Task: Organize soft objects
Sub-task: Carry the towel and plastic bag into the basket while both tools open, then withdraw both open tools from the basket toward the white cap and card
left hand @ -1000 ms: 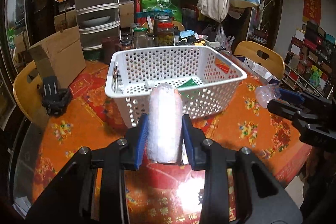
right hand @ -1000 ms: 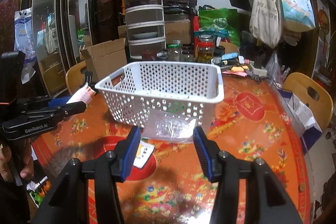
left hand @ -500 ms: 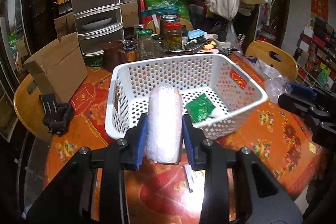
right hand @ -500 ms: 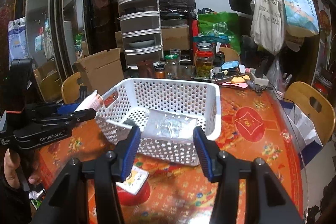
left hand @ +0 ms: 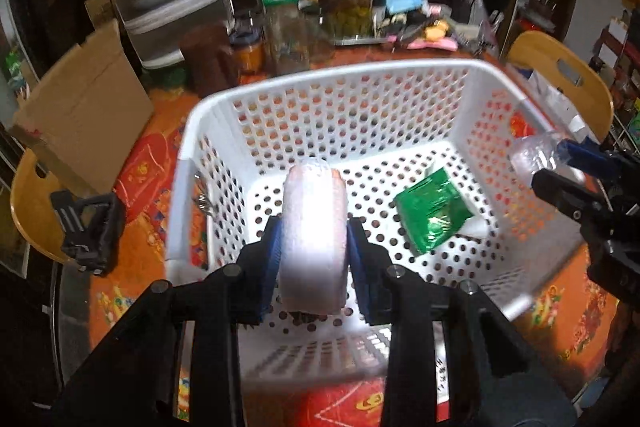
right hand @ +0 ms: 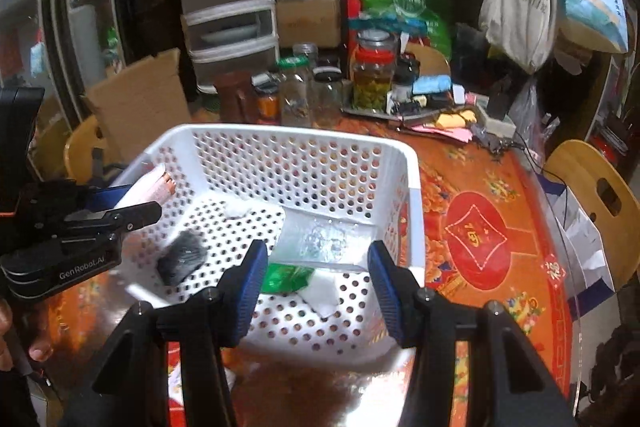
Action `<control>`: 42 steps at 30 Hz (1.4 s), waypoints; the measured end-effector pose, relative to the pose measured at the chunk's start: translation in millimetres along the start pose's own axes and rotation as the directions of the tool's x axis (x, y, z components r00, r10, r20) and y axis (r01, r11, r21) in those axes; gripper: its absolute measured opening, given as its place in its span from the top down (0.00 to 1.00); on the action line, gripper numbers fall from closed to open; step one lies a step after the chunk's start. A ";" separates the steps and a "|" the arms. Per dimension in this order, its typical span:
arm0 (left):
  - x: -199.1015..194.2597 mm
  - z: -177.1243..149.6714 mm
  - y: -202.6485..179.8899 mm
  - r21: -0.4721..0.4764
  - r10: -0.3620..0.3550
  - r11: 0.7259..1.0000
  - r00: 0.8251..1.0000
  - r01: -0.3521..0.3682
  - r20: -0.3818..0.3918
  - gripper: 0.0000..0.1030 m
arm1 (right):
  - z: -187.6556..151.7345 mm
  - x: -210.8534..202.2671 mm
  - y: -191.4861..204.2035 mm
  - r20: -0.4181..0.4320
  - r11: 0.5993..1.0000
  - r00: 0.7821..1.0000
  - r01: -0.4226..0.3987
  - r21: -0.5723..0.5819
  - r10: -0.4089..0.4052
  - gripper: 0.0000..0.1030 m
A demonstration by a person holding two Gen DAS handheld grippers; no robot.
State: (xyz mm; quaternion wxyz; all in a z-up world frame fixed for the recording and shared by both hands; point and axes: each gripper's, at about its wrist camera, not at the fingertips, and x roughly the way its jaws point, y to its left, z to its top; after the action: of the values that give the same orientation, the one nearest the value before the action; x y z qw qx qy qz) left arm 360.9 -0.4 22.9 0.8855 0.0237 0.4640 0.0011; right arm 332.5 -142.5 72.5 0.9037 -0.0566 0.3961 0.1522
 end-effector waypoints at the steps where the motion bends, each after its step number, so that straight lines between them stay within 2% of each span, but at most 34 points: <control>1: 5.7 0.0 0.5 -0.001 0.002 1.000 1.000 -0.002 -0.015 0.71 | 1.1 6.0 -1.0 -0.010 1.000 1.000 0.005 0.002 -0.005 0.50; 6: 34.4 0.5 1.6 0.001 0.007 1.000 0.997 -0.007 -0.078 0.71 | 6.8 29.4 -4.7 -0.050 1.000 0.999 0.019 0.004 -0.019 0.50; 14: 44.2 -1.2 3.3 -0.008 0.010 1.000 0.996 -0.011 -0.083 0.71 | 8.4 50.4 -0.7 -0.086 1.000 0.996 0.015 -0.009 -0.016 0.50; 17: 41.3 -1.2 6.4 -0.020 -0.009 1.000 0.997 0.008 -0.078 0.69 | 8.8 50.9 2.9 -0.079 1.000 0.997 0.012 -0.016 -0.013 0.50; 20: 37.1 -1.8 4.1 -0.020 -0.044 0.999 0.997 0.043 -0.066 0.55 | 8.8 50.3 3.9 -0.073 1.000 0.997 0.003 -0.015 -0.004 0.50; 21: 34.3 -2.3 0.6 -0.010 -0.057 0.998 0.997 0.056 -0.056 0.47 | 8.5 49.6 3.8 -0.071 1.000 0.997 0.004 -0.015 -0.005 0.49; 23: 30.1 -3.3 -5.8 0.006 -0.060 0.998 0.997 0.060 -0.039 0.38 | 7.9 47.5 4.4 -0.067 1.000 0.998 0.004 -0.014 -0.005 0.44; 25: 23.5 -4.5 -12.2 0.028 -0.025 0.999 1.000 0.025 -0.011 0.14 | 6.7 42.0 4.3 -0.046 1.000 0.999 0.005 -0.012 -0.005 0.32; 26: 20.3 -5.1 -14.3 0.037 -0.014 0.999 1.000 0.014 0.005 0.10 | 6.8 40.5 4.7 -0.040 1.000 0.999 0.006 -0.013 -0.006 0.31; 33: -8.6 -13.5 -10.9 0.023 -0.021 1.000 0.997 0.019 0.072 0.08 | 2.4 13.5 6.7 0.015 1.000 1.000 0.001 -0.022 0.000 0.22; 42: -55.2 -54.9 -7.6 0.022 -0.012 1.000 0.991 0.009 0.135 0.07 | -22.5 -30.0 8.6 0.066 1.000 0.998 0.004 -0.031 -0.002 0.13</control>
State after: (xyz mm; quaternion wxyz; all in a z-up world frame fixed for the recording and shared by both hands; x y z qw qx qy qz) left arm 284.2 -7.0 36.7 0.9146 0.0310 0.4030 -0.0100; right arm 294.8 -146.3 79.3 0.9155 -0.0661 0.3638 0.1585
